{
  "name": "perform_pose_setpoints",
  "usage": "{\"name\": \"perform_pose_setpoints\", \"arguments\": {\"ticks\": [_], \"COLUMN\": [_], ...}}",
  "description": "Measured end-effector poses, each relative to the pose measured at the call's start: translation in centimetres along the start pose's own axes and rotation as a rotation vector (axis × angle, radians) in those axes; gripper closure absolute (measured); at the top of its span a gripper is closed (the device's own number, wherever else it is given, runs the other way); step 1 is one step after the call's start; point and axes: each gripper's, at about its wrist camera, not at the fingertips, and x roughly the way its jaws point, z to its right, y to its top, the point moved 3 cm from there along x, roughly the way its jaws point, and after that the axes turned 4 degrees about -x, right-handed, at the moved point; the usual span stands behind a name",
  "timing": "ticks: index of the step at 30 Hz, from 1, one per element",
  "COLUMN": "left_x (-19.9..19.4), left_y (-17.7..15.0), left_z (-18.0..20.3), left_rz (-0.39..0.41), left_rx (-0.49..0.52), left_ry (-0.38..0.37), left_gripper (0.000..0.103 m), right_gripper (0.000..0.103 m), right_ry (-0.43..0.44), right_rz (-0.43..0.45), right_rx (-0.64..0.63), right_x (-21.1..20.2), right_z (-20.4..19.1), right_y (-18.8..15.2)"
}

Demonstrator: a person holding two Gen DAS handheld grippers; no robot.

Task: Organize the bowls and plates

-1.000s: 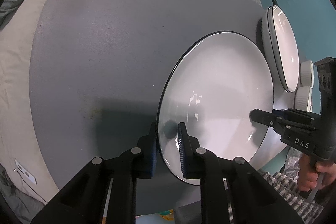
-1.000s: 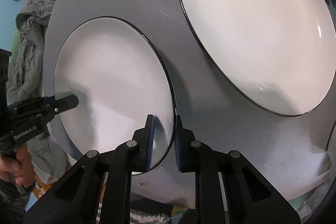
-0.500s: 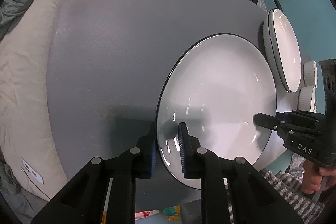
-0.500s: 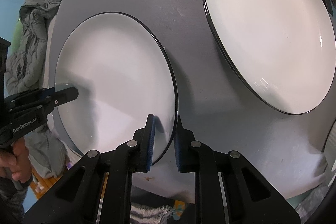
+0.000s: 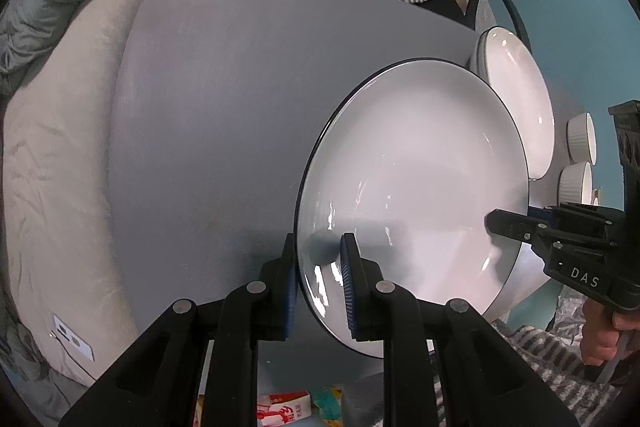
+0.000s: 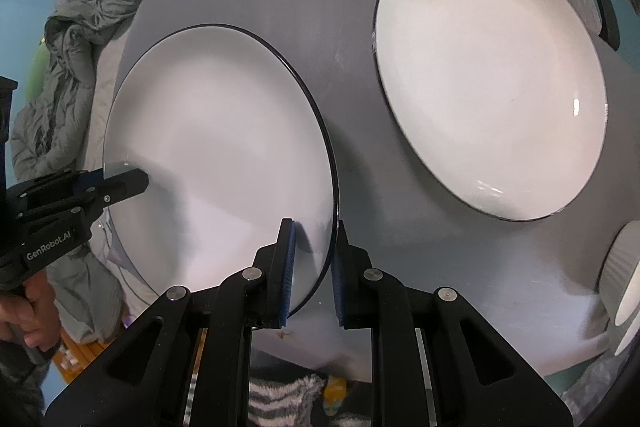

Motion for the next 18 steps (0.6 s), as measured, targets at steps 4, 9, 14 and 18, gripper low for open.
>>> {"name": "perform_pose_setpoints", "arguments": {"ticks": [4, 9, 14, 18], "left_x": [-1.2, -1.7, -1.8, -1.2], "left_y": [0.3, 1.7, 2.7, 3.2], "left_z": [0.7, 2.5, 4.4, 6.2], "left_rz": [0.017, 0.035, 0.040, 0.038], "left_rx": [0.022, 0.044, 0.073, 0.097], "left_ry": [-0.002, -0.015, -0.021, -0.011], "left_gripper": [0.084, 0.084, 0.084, 0.084], "right_gripper": [0.086, 0.086, 0.086, 0.086], "right_ry": [0.000, -0.004, -0.014, -0.017], "right_rz": [0.020, 0.042, 0.065, 0.074], "right_rx": [0.014, 0.035, 0.055, 0.078], "right_x": [-1.3, -2.6, -3.7, -4.2], "right_z": [0.5, 1.7, 3.2, 4.6], "right_y": [0.3, 0.5, 0.5, 0.3]}}
